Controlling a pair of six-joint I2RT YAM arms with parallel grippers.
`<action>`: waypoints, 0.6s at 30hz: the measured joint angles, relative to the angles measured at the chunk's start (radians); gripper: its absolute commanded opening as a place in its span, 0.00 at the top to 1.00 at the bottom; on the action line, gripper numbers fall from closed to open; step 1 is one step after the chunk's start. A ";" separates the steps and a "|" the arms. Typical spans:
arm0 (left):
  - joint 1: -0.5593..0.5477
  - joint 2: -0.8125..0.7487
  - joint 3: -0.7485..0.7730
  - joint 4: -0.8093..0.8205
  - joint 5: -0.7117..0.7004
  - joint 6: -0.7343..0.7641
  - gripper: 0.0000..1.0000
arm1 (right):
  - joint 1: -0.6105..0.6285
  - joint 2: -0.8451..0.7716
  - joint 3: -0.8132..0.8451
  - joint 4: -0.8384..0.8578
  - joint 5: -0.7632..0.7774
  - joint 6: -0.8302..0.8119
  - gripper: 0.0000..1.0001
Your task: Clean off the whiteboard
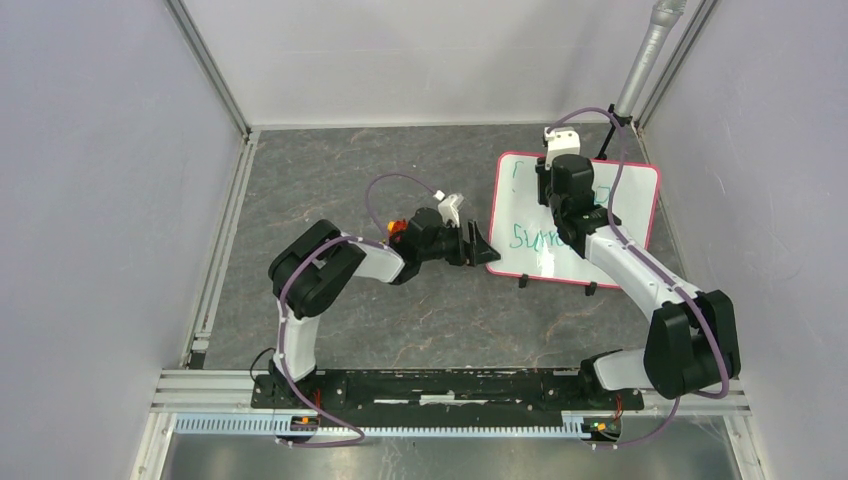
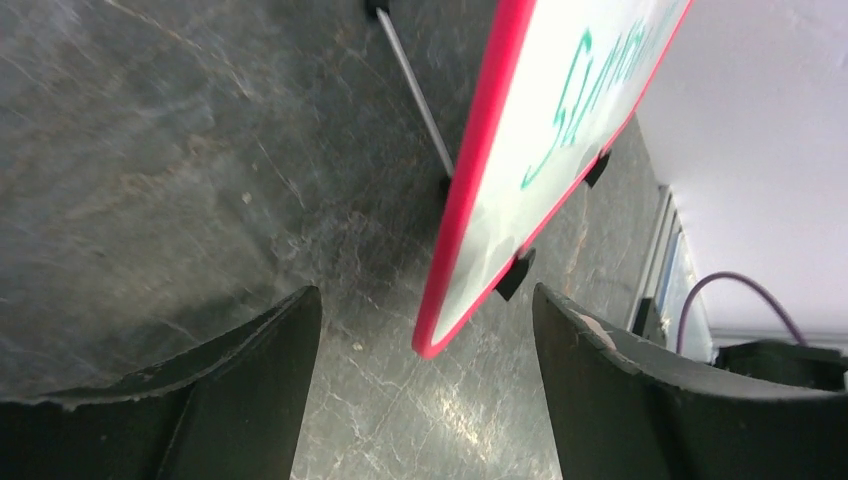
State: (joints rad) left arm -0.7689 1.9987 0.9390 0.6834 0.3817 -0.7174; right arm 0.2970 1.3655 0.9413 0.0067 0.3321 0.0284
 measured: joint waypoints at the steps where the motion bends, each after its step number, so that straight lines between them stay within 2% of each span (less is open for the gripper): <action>1: 0.011 -0.001 0.006 0.001 0.010 -0.011 0.17 | 0.000 0.000 0.000 0.000 -0.008 0.000 0.67; 4: 0.047 0.004 0.038 0.015 0.039 -0.060 0.20 | 0.000 0.005 0.003 -0.004 -0.023 0.000 0.67; 10: 0.089 0.077 0.197 0.086 0.120 -0.132 0.35 | 0.000 0.018 0.031 -0.023 -0.042 0.000 0.66; 18: 0.092 0.136 0.306 0.042 0.173 -0.127 0.75 | 0.005 0.068 0.089 -0.037 -0.068 0.000 0.67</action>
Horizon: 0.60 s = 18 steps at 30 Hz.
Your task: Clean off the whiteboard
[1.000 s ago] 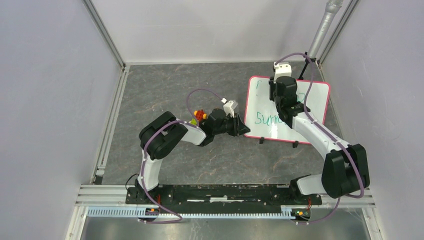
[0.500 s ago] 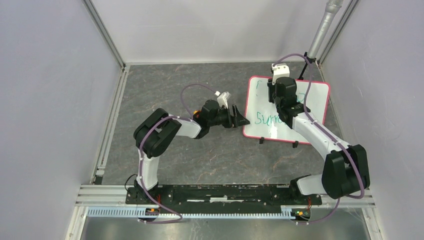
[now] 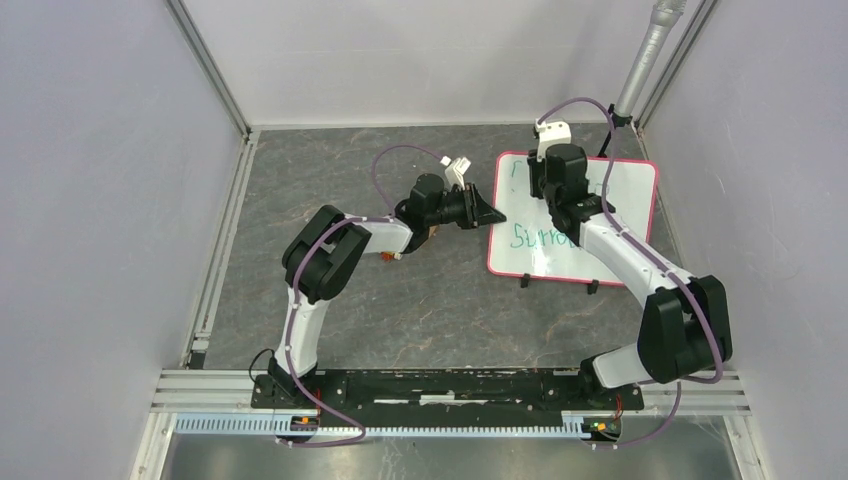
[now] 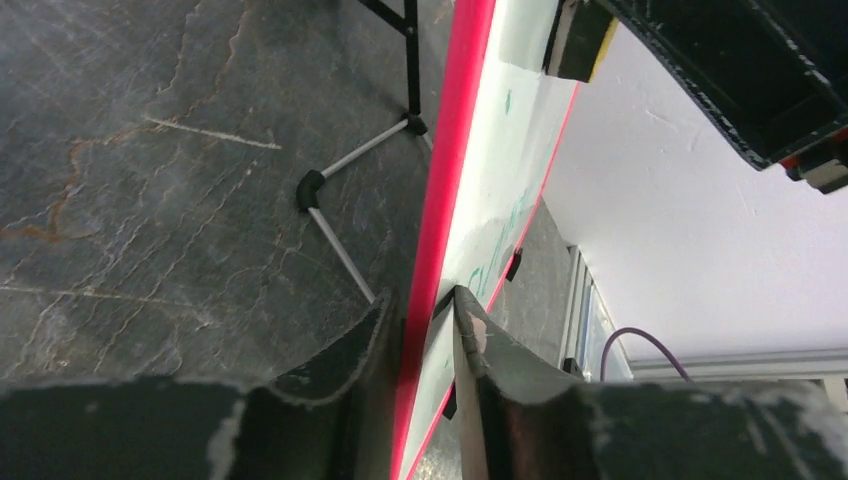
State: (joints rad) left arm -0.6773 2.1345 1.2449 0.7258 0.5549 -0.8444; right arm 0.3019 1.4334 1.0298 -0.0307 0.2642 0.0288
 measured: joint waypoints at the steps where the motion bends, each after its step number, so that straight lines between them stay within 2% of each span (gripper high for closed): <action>1: 0.002 0.001 0.003 -0.021 -0.002 0.008 0.81 | 0.006 0.006 0.004 0.000 0.001 0.000 0.67; 7: -0.001 -0.003 0.040 -0.080 0.002 0.058 0.97 | 0.085 0.039 0.006 0.010 0.010 0.000 0.67; 13: -0.004 -0.021 0.040 -0.139 -0.015 0.114 0.98 | 0.185 0.073 0.006 0.040 0.054 -0.006 0.67; 18: -0.011 -0.033 0.029 -0.143 -0.051 0.145 0.98 | 0.186 0.070 -0.006 0.057 0.094 0.008 0.67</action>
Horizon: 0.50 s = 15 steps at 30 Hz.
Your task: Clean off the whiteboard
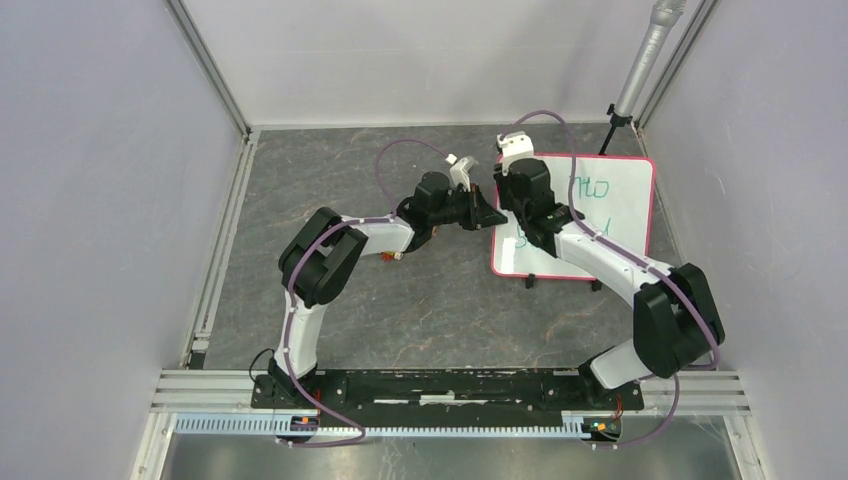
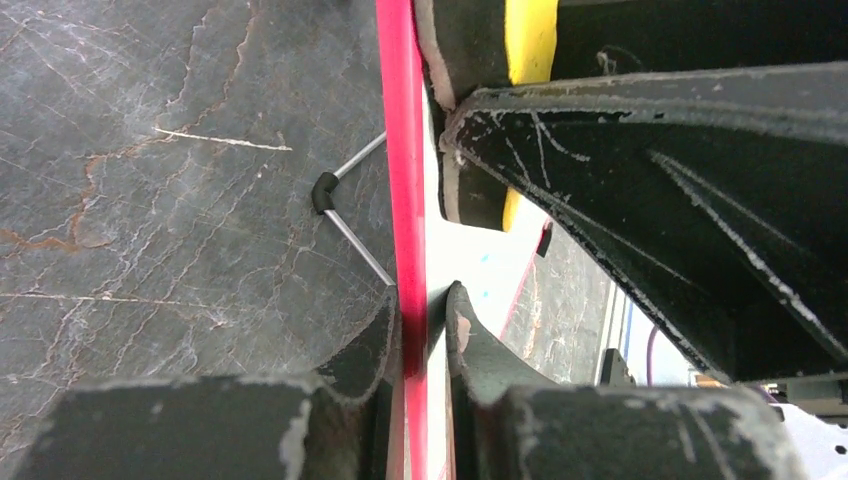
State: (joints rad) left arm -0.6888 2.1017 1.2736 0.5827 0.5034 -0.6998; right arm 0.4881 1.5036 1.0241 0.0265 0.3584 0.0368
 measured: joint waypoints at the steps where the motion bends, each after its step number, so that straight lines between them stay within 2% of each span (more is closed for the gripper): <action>1: -0.002 -0.003 -0.006 0.002 -0.005 0.005 0.98 | -0.003 -0.009 -0.016 0.016 0.000 0.010 0.67; 10: -0.012 -0.022 -0.037 0.019 -0.015 0.055 0.98 | -0.127 -0.143 -0.162 0.086 0.063 0.045 0.67; 15: -0.014 -0.026 -0.045 0.021 -0.020 0.065 0.98 | -0.107 -0.146 -0.166 0.087 0.090 0.034 0.67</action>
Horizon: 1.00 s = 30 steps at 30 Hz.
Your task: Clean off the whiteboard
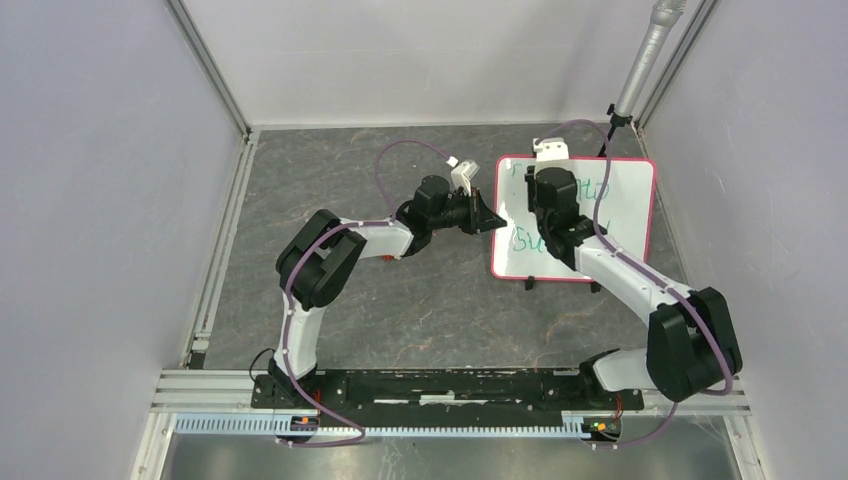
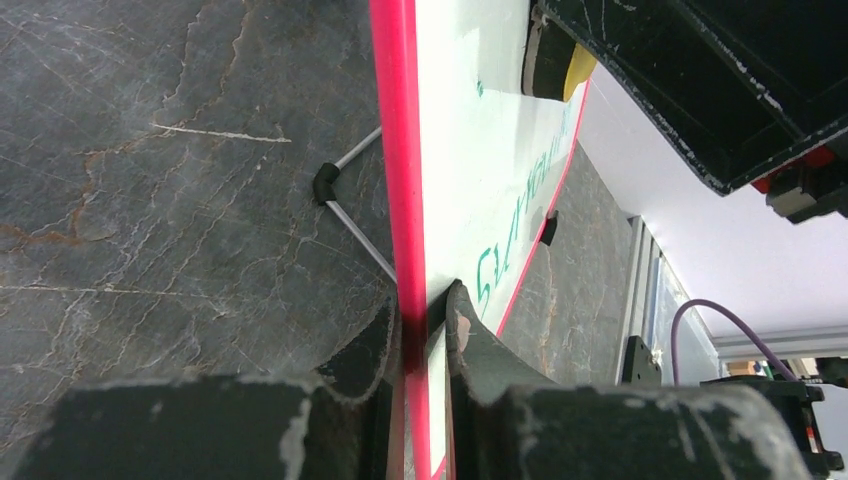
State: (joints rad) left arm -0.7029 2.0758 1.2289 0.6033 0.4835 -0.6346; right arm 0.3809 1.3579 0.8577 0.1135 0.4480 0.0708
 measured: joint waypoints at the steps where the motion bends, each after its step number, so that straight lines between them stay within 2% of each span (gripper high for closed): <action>1: 0.000 -0.001 -0.001 -0.001 0.000 0.001 0.98 | 0.014 0.003 0.002 0.000 0.011 -0.002 0.67; 8: 0.000 -0.003 -0.002 -0.014 -0.010 0.023 0.98 | 0.128 0.078 0.038 0.031 0.008 0.002 0.67; 13: 0.000 -0.003 -0.002 -0.025 -0.019 0.027 0.98 | 0.134 0.093 0.037 0.050 0.010 -0.001 0.66; 17: -0.002 -0.003 0.005 -0.026 -0.019 0.031 0.98 | 0.110 0.060 0.004 0.071 -0.004 -0.004 0.65; 24: -0.005 -0.001 0.010 -0.024 -0.019 0.060 0.98 | -0.036 -0.044 -0.092 0.077 -0.015 0.001 0.65; 30: -0.003 0.014 0.020 -0.024 -0.003 0.065 0.98 | -0.018 -0.028 -0.088 0.080 0.002 -0.007 0.65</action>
State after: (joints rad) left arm -0.7063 2.0903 1.2488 0.5797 0.4808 -0.5697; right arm 0.3626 1.3300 0.7696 0.1940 0.4503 0.0635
